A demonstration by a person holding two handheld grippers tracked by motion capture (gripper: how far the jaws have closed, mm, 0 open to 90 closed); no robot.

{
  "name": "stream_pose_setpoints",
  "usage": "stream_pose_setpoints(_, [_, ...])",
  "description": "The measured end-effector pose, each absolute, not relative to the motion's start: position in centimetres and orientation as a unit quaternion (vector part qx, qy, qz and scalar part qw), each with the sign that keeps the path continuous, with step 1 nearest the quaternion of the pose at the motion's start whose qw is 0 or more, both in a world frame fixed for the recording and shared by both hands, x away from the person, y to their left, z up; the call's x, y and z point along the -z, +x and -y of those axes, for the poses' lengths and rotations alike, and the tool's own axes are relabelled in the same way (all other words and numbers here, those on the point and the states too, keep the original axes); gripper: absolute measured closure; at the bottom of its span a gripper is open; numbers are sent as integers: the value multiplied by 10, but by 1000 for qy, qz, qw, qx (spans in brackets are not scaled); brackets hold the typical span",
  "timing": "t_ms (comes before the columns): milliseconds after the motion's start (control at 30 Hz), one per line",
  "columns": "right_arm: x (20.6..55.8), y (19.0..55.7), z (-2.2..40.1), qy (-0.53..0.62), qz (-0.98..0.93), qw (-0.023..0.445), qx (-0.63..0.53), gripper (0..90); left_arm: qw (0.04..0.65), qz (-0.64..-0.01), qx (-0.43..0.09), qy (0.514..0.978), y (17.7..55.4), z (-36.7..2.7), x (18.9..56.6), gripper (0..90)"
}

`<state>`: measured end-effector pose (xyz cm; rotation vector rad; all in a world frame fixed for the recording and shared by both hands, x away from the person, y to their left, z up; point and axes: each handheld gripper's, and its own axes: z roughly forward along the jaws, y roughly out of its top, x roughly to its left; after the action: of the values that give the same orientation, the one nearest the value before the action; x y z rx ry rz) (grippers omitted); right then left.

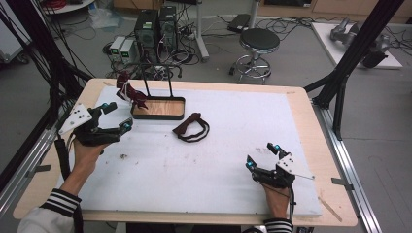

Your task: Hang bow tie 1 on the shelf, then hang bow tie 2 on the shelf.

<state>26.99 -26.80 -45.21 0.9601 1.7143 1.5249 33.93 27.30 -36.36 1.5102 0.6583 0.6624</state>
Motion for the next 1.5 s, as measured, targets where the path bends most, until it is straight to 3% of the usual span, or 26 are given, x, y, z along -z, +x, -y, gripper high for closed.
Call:
stream_pose_setpoints(1033, [452, 270, 268, 365, -653, 323, -581, 109, 631, -288, -295, 657, 336, -271, 367, 160])
stream_pose_setpoints(1500, [452, 270, 268, 365, -653, 322, -581, 109, 609, -287, -287, 682, 342, -257, 362, 160])
